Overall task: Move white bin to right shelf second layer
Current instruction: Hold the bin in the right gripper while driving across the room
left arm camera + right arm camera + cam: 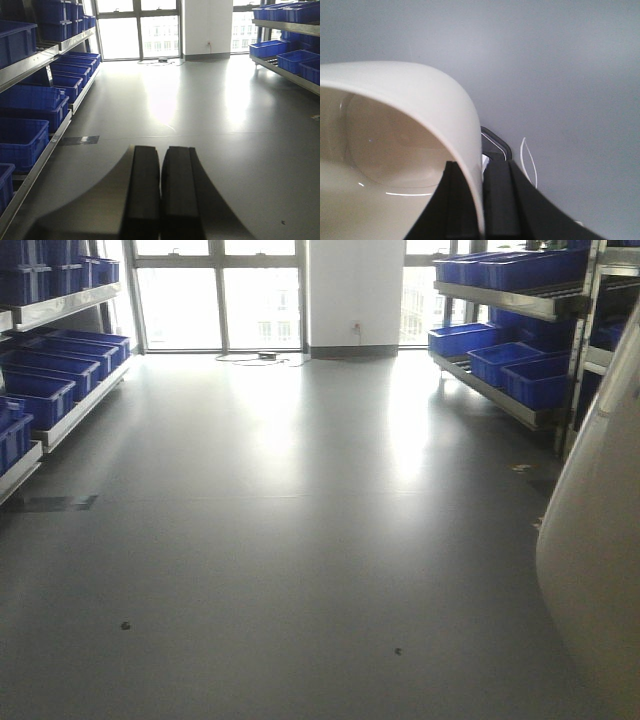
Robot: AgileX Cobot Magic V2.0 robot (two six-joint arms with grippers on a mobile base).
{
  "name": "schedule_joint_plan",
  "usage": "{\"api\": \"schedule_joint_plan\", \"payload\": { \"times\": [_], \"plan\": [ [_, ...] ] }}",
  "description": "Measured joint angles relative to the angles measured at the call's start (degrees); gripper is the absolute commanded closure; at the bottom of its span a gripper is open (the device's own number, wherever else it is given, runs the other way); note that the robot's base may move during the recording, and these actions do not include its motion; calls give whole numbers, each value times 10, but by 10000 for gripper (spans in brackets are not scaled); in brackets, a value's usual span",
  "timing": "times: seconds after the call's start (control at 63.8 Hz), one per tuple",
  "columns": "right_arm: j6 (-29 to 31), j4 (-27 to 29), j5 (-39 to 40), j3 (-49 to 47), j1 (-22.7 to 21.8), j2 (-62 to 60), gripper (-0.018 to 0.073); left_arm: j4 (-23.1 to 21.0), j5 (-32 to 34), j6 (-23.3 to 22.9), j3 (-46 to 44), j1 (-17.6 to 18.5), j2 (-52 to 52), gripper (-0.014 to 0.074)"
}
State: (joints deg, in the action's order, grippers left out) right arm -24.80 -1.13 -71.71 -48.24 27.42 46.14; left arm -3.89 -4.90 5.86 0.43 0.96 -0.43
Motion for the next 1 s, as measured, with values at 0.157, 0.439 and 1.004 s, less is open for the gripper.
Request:
{"api": "schedule_joint_plan", "payload": {
  "times": [0.157,0.439,1.004],
  "plan": [
    [0,0,0,0,0,0,501,0,0,0,0,0,0,512],
    [0,0,0,0,0,0,501,0,0,0,0,0,0,512],
    [0,1,0,0,0,0,501,0,0,0,0,0,0,512]
  ]
}}
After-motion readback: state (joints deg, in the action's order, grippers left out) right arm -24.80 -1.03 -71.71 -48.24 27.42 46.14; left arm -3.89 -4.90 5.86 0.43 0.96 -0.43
